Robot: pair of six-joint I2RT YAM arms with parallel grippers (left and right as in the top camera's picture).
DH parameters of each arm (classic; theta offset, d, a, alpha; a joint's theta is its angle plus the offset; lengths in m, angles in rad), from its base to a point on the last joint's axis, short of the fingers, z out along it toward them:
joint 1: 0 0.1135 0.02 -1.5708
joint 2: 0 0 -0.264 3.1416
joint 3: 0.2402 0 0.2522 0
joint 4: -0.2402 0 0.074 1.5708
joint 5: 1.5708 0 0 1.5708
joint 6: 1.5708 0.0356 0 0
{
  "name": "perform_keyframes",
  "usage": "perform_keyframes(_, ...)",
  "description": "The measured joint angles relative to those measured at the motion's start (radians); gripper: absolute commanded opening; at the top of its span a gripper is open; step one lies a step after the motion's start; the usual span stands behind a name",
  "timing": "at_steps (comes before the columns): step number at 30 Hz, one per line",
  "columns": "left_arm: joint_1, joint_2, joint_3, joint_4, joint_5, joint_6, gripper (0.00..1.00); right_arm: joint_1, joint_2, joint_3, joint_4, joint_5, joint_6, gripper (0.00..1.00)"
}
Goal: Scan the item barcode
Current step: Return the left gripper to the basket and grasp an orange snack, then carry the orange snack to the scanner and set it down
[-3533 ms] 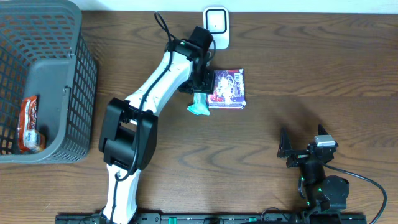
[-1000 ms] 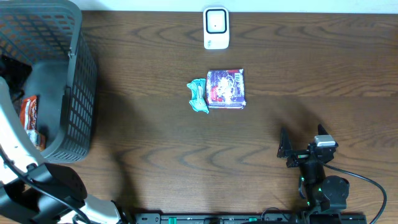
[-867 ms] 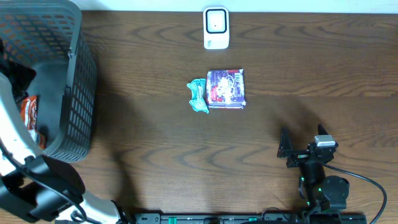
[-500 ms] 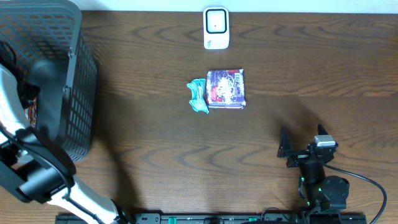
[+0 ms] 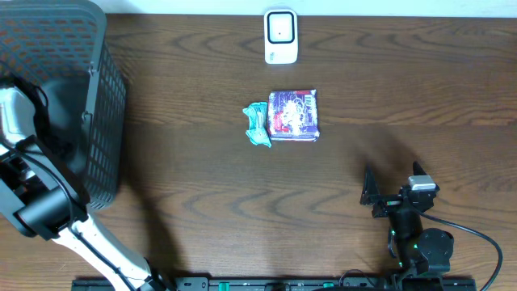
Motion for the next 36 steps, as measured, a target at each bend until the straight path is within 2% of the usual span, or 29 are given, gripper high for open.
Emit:
perform_keyframes(1,0.0,0.003,-0.007,0.0,0.0,0.0,0.66,0.0,0.0,0.0,0.0,0.0,0.0,0.99)
perform_keyframes(3,0.0,0.005,-0.019,-0.001,0.003,0.002,0.22,0.0,0.0,0.0,0.0,0.0,0.0,0.99)
perform_keyframes(4,0.0,0.005,-0.021,-0.001,0.007,-0.003,0.13,0.0,0.0,0.0,0.0,0.0,0.0,0.99)
perform_keyframes(5,0.0,0.005,-0.022,-0.002,0.009,-0.004,0.08,0.0,0.0,0.0,0.0,0.0,0.0,0.99)
perform_keyframes(12,0.0,0.005,-0.005,-0.036,0.02,-0.003,0.07,0.0,0.0,0.0,0.0,0.0,0.0,0.99)
perform_keyframes(17,0.0,-0.016,0.088,-0.051,0.092,-0.003,0.07,0.0,0.0,0.0,0.0,0.0,0.0,0.99)
perform_keyframes(22,-0.001,-0.169,0.173,0.014,0.23,-0.002,0.07,0.0,0.0,0.0,0.0,0.0,0.0,0.99)
perform_keyframes(27,-0.027,-0.471,0.211,0.245,0.516,0.087,0.07,0.0,0.0,0.0,0.0,0.0,0.0,0.99)
perform_keyframes(31,-0.148,-0.649,0.233,0.35,0.764,0.195,0.07,0.0,0.0,0.0,0.0,0.0,0.0,0.99)
perform_keyframes(36,-0.455,-0.708,0.234,0.35,0.913,0.377,0.07,0.0,0.0,0.0,0.0,0.0,0.0,0.99)
